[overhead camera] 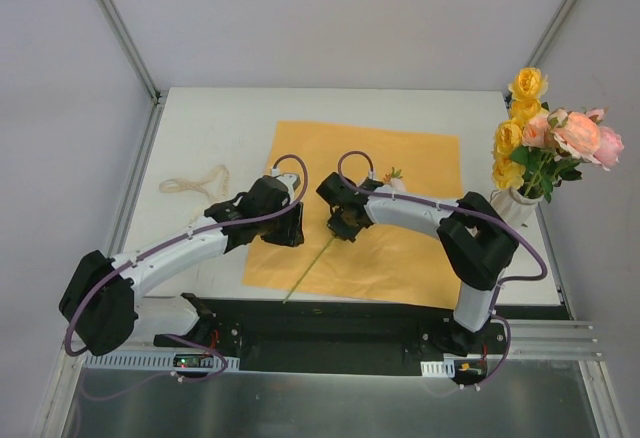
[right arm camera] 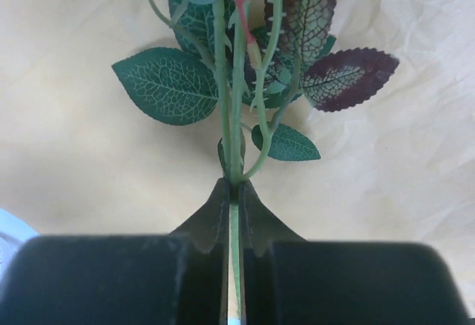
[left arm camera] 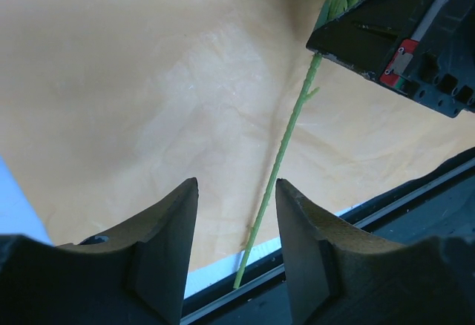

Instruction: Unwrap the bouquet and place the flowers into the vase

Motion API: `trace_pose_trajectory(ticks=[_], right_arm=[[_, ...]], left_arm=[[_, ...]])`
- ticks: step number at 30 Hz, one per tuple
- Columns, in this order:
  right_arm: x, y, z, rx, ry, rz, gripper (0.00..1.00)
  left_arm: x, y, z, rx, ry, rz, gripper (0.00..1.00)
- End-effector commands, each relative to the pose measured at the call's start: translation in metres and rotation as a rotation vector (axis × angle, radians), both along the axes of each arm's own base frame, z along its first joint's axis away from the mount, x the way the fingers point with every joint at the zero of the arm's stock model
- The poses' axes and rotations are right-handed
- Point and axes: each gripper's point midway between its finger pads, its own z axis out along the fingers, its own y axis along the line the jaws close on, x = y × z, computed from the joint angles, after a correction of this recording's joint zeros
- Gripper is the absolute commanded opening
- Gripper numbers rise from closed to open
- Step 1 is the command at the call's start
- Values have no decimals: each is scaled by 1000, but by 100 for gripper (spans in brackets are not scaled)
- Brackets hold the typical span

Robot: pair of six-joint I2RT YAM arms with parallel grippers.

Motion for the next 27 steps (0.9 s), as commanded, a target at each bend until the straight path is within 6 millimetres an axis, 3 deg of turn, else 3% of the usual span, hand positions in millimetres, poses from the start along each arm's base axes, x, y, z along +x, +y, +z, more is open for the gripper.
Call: trace_pose_trajectory(ticks=[1, 6, 8, 9, 11, 12, 16, 18, 19, 21, 23, 27], right_arm=[[16, -8, 38, -79, -140, 40, 1], [35, -20, 82, -149, -351, 129, 1], [42, -24, 112, -206, -494, 235, 1], [52, -12, 131, -172, -597, 264, 0], [47, -14, 158, -237, -743, 416, 0], [48, 3, 183, -185, -860, 446, 0], [29, 5, 249, -272, -1100, 691, 0], [19, 0, 273, -373, -1174, 807, 0], [12, -8, 294, -369, -1226, 815, 0], [3, -22, 318, -425, -1291, 887, 0], [-10, -48, 362, -428, -1379, 873, 0], [-27, -111, 404, -556, -1447, 860, 0]], left_arm=[[2, 2, 9, -29, -33, 0, 45], [0, 1, 19, -58, -52, -4, 46], [0, 1, 27, -78, -70, -3, 47], [0, 1, 30, -85, -80, -2, 47], [1, 2, 39, -103, -105, 5, 49], [1, 2, 43, -113, -115, 4, 49], [2, 2, 55, -139, -147, 7, 53], [1, 1, 58, -148, -152, -3, 58], [2, 1, 58, -146, -155, 0, 59], [1, -1, 59, -149, -153, -14, 64], [2, -3, 58, -146, -150, -24, 66], [3, -7, 59, -151, -139, -39, 70]])
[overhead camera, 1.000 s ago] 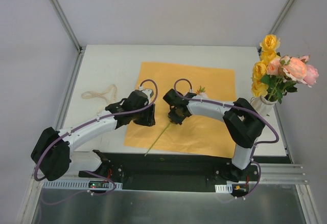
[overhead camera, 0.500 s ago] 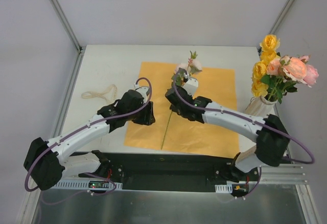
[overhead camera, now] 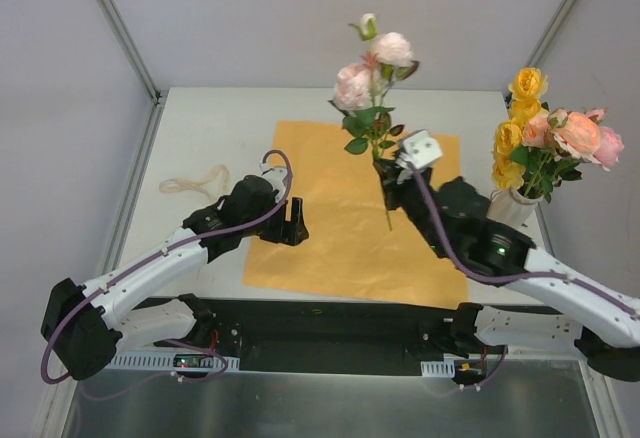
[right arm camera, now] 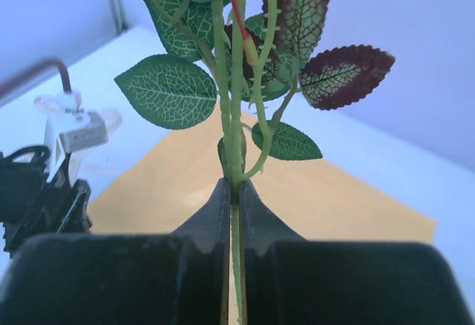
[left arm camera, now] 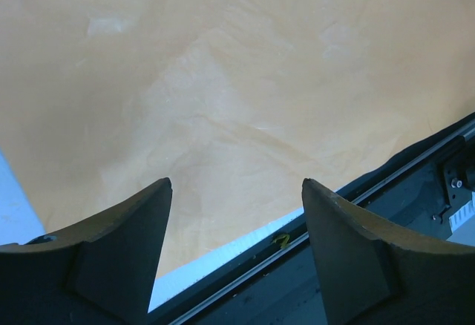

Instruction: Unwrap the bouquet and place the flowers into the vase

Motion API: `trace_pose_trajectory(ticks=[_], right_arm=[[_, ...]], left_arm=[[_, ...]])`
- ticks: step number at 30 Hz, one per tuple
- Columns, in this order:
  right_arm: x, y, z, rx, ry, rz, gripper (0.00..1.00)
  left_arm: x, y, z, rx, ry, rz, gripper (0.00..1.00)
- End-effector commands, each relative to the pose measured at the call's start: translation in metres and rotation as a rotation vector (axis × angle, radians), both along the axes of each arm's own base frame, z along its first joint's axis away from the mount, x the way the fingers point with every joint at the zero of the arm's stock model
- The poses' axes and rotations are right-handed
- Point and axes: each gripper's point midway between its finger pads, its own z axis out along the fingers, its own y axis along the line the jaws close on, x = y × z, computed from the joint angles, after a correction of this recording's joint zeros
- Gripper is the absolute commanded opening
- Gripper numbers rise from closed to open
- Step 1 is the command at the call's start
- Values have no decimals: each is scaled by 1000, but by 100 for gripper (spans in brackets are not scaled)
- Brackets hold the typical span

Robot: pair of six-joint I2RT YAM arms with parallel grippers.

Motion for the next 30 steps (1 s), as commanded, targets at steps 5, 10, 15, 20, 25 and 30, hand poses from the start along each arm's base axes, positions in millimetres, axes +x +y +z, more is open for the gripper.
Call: trace_pose_trajectory(ticks=[5, 10, 15, 20, 25, 30], right_arm=[[-37, -146, 118, -56, -373, -133, 0], [-62, -217, 145, 26, -436, -208, 0], [-74, -271, 144, 8, -494, -324, 0], [-74, -289, 129, 38, -491, -416, 0], [-61, -282, 109, 2, -476, -499, 0], [-56, -268, 108, 59, -494, -516, 0]], left_arm=[[8, -14, 12, -40, -12, -43, 71], [9, -17, 13, -47, -11, -47, 71], [11, -21, 12, -58, -9, -50, 71], [10, -27, 13, -76, 3, -69, 71], [11, -32, 13, -94, 11, -84, 71], [10, -36, 17, -115, 15, -92, 71]])
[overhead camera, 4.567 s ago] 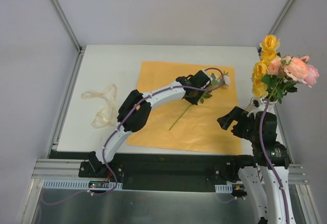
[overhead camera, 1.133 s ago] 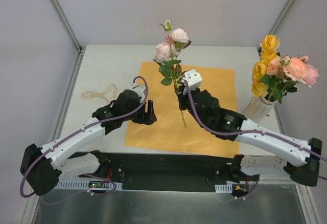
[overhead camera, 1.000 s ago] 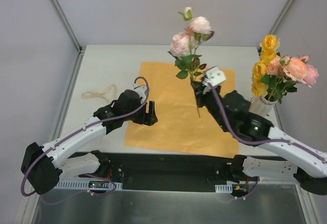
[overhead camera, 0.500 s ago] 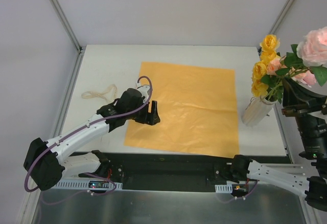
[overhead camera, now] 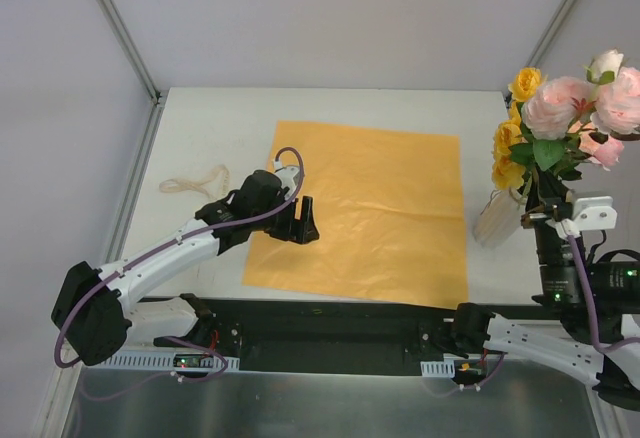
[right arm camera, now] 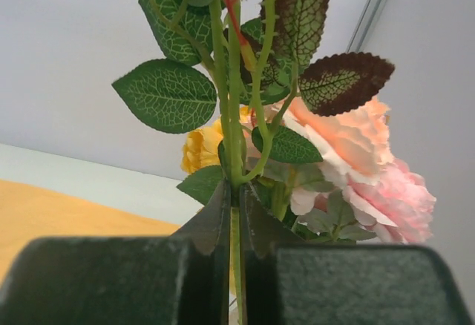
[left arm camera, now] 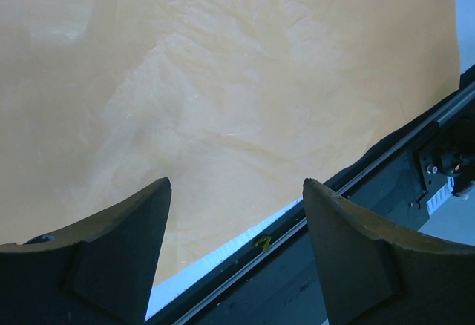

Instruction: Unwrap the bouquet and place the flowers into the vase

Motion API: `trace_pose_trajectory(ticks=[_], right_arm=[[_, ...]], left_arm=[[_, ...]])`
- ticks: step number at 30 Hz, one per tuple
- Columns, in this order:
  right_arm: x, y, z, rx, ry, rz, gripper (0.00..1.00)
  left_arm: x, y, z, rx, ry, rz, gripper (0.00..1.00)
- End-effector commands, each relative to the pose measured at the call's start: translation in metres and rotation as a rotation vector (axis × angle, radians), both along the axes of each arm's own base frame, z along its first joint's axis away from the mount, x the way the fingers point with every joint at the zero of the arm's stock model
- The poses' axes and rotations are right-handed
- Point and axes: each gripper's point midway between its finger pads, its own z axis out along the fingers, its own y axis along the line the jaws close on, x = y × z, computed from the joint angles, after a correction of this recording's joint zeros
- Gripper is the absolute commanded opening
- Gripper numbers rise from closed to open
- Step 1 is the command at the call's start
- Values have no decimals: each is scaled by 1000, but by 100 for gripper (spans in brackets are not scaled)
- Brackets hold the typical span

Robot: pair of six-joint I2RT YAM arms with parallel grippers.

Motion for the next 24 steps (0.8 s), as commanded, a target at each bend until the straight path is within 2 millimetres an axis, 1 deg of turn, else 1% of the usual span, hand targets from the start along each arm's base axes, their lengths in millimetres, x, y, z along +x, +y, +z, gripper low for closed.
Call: trace_pose_trajectory(ticks=[1, 2, 3, 5, 6, 7, 8, 10, 11, 12, 13, 14, 15, 16, 17, 19, 20, 22, 23, 24], right_arm=[[2, -5, 11, 109, -43, -61, 0], [3, -2, 13, 140, -51, -54, 0], [8, 10, 11, 119, -45, -43, 0], [12, 22, 12, 105, -36, -39, 0], [18, 34, 10, 83, -25, -46, 0], [21, 38, 10, 83, -25, -50, 0], [25, 41, 10, 84, -24, -61, 0], [38, 42, 7, 117, -14, -122, 1], [49, 33, 2, 110, 5, -203, 0], [56, 40, 1, 189, 13, -160, 0], [63, 46, -16, 134, 88, -145, 0], [65, 39, -12, 168, 91, -149, 1], [67, 52, -12, 184, 93, -64, 0], [66, 54, -15, 180, 101, -44, 0], [60, 51, -13, 194, 89, -30, 0], [55, 47, -20, 197, 101, -32, 0], [47, 39, -18, 212, 87, -37, 0], [40, 29, -25, 197, 100, -64, 0], [30, 20, -22, 206, 79, -68, 0], [26, 15, -23, 200, 74, -74, 0]], left_arm=[[9, -13, 24, -77, -41, -14, 71], [9, -13, 23, -78, -40, -17, 72], [9, -14, 23, -80, -35, -16, 71], [8, -15, 23, -87, -29, -20, 72], [8, -16, 23, -89, -27, -19, 72], [8, -16, 24, -93, -26, -22, 72], [7, -17, 25, -98, -24, -26, 72], [7, -19, 25, -103, -20, -31, 73], [6, -20, 27, -110, -18, -39, 74], [5, -22, 26, -113, -10, -46, 75], [5, -22, 27, -116, -8, -48, 75], [4, -23, 28, -121, -9, -53, 76], [3, -23, 29, -124, -10, -53, 77], [2, -22, 29, -125, -9, -54, 77], [1, -21, 30, -128, -13, -55, 77], [2, -21, 30, -127, -15, -52, 77], [2, -21, 28, -123, -10, -52, 78], [2, -22, 28, -123, -7, -56, 78], [3, -24, 27, -119, -1, -59, 78], [4, -26, 27, -122, 2, -64, 78]])
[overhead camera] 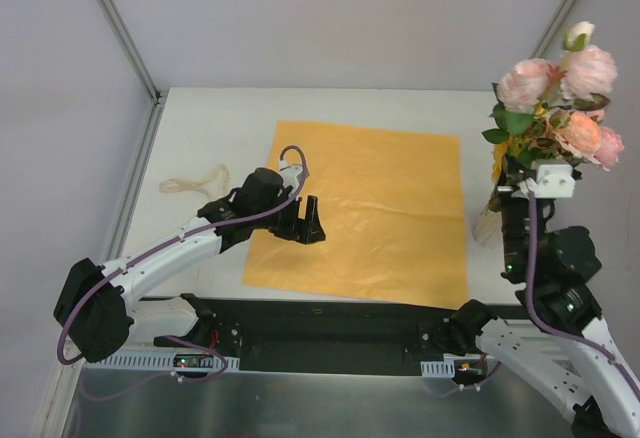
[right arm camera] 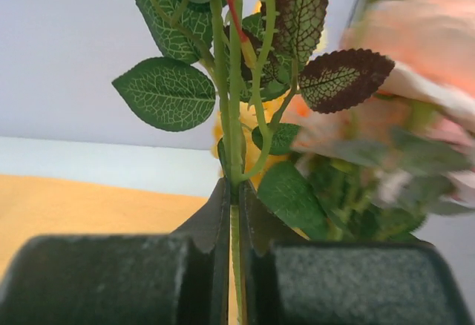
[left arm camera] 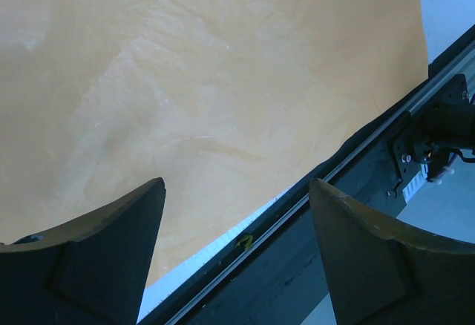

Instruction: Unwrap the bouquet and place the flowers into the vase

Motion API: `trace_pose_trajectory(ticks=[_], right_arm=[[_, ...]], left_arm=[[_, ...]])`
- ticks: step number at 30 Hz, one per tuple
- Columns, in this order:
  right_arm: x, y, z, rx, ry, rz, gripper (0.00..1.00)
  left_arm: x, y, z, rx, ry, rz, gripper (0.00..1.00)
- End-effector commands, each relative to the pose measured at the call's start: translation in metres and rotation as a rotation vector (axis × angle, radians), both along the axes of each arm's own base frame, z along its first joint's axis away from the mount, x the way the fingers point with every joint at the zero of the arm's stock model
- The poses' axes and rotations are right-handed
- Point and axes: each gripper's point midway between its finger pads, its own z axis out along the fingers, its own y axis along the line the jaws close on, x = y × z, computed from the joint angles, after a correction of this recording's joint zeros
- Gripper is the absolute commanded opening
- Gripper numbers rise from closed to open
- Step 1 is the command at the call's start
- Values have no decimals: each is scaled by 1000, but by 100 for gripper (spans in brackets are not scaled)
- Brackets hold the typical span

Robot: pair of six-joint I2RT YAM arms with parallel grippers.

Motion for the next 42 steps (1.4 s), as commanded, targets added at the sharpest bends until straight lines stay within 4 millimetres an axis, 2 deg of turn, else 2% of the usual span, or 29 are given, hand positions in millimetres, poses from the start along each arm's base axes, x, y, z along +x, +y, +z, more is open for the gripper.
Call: trace_pose_trajectory(ticks=[1, 5, 9, 17, 21, 25, 29, 30, 32, 35, 42], right_arm=[[-32, -25, 18, 87, -75, 9, 0], [-58, -58, 24, 74, -126, -61, 0], [-65, -77, 27, 49, -106, -141, 0], [-70, -76, 37, 75, -130, -105, 0], [-89, -87, 60, 116, -195, -84, 1], [-95, -97, 70, 64, -206, -119, 0], [-84, -99, 68, -19, -180, -196, 0], [-81, -98, 73, -5, -203, -207, 0], [-69, -87, 69, -38, -194, -199, 0], [-59, -79, 75, -44, -217, -221, 1], [-51, -73, 100, -33, -278, -247, 1]], left_arm=[[9, -13, 21, -61, -19, -16, 78], [17, -24, 25, -75, -20, -34, 78], [20, -32, 28, -91, -14, -46, 78], [15, -33, 26, -103, 0, -41, 78], [14, -31, 28, -106, -10, -38, 77], [14, -33, 29, -110, -10, -42, 77], [13, -37, 32, -120, -9, -55, 78], [13, -38, 32, -122, -8, -57, 78], [12, -40, 35, -128, -12, -66, 78], [9, -41, 37, -133, -15, -71, 78], [5, -35, 37, -137, -25, -68, 78]])
